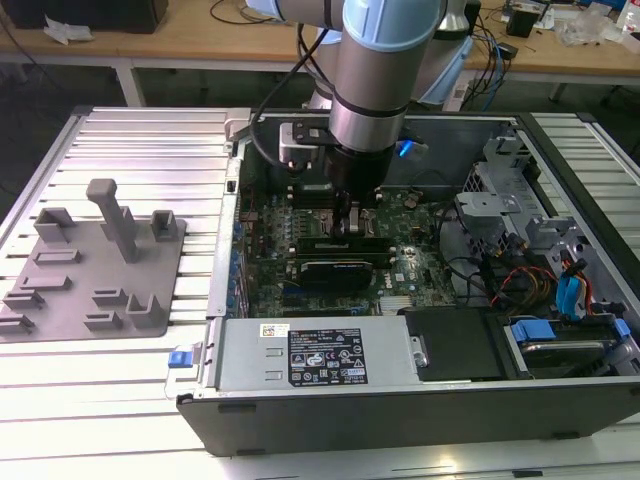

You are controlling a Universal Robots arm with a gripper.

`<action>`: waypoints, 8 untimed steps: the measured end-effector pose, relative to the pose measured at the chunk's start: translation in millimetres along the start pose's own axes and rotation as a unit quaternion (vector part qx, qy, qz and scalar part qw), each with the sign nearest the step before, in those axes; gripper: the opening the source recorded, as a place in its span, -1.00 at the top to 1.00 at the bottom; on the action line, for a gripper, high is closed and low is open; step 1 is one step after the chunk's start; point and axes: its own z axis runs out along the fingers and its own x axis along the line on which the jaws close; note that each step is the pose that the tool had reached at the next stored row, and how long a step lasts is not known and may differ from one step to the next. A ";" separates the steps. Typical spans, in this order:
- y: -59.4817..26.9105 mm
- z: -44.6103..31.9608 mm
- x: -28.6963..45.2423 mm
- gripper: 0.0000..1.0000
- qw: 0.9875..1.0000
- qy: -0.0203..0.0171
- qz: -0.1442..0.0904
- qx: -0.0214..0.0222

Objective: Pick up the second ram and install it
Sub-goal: 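Insert the second ram into the second slot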

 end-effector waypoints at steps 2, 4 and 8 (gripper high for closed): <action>-0.1 1.3 -0.1 0.82 1.000 0.000 0.000 0.000; -0.1 1.5 0.0 0.82 1.000 0.000 0.000 0.000; -0.2 2.7 0.0 0.82 1.000 0.000 0.000 0.001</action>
